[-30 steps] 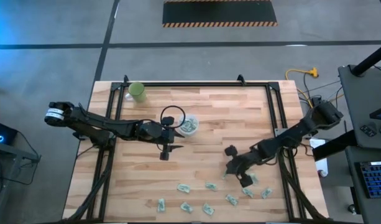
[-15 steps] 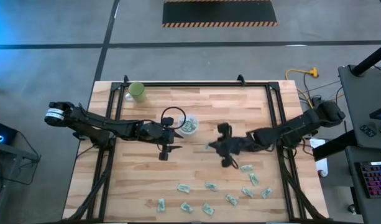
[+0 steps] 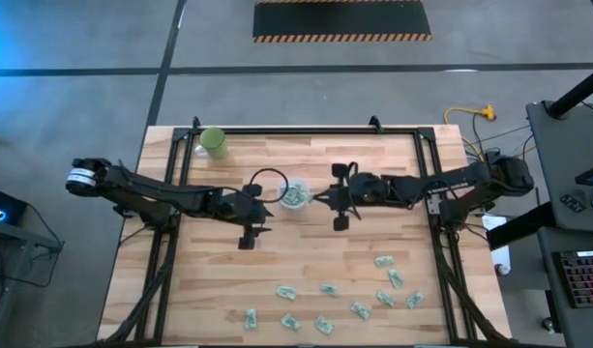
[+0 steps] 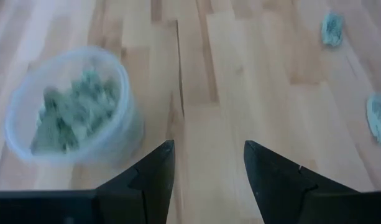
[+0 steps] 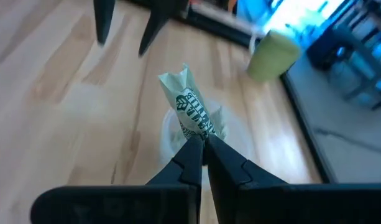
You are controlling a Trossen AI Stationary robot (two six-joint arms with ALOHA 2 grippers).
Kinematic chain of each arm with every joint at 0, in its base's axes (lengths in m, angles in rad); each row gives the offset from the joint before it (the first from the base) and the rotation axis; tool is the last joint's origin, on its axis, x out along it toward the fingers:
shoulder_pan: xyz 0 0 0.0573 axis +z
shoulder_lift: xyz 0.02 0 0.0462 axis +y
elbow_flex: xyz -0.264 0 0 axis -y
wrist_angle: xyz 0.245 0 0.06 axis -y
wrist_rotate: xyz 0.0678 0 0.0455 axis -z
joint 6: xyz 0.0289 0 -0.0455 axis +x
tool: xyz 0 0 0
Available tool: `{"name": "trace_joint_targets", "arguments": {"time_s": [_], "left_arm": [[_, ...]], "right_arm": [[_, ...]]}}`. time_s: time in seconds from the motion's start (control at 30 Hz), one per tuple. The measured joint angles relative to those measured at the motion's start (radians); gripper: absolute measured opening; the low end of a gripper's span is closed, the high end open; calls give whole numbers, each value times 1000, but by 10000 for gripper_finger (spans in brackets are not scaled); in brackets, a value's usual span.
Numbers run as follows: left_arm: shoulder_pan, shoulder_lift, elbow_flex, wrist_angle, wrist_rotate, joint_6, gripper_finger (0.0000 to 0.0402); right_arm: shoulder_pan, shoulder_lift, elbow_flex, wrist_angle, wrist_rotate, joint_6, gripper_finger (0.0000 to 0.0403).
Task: Pick and place Stevia / Truvia into bins
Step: Put the green stevia packet into the transparent container
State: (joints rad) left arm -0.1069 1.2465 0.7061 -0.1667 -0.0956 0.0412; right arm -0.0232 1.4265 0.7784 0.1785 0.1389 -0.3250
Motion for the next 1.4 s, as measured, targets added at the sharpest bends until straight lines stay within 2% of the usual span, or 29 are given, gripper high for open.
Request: {"name": "trace_joint_targets", "arguments": {"time_s": [0.2,0.43,0.57,0.87,1.0,1.27,1.4], "left_arm": [[0,-12,0,-18,-1,-11,176],[0,-36,0,-88,-2,-63,176],[0,-50,1,-116,-3,-89,176],[0,-52,1,-130,-3,-91,176],[0,-52,1,-131,-3,-91,176],[-1,-51,1,-134,-2,-91,176],[-1,-50,0,-111,-2,-91,176]], "right_arm": [[-38,79,3,148,-79,-59,9],[-80,219,84,154,-88,-45,9],[-95,291,159,85,-88,-33,9],[-105,383,337,-211,-88,-17,13],[-104,397,370,-242,-89,-17,43],[-104,388,379,-265,-88,3,133],[-96,357,380,-322,-97,-17,157]]}}
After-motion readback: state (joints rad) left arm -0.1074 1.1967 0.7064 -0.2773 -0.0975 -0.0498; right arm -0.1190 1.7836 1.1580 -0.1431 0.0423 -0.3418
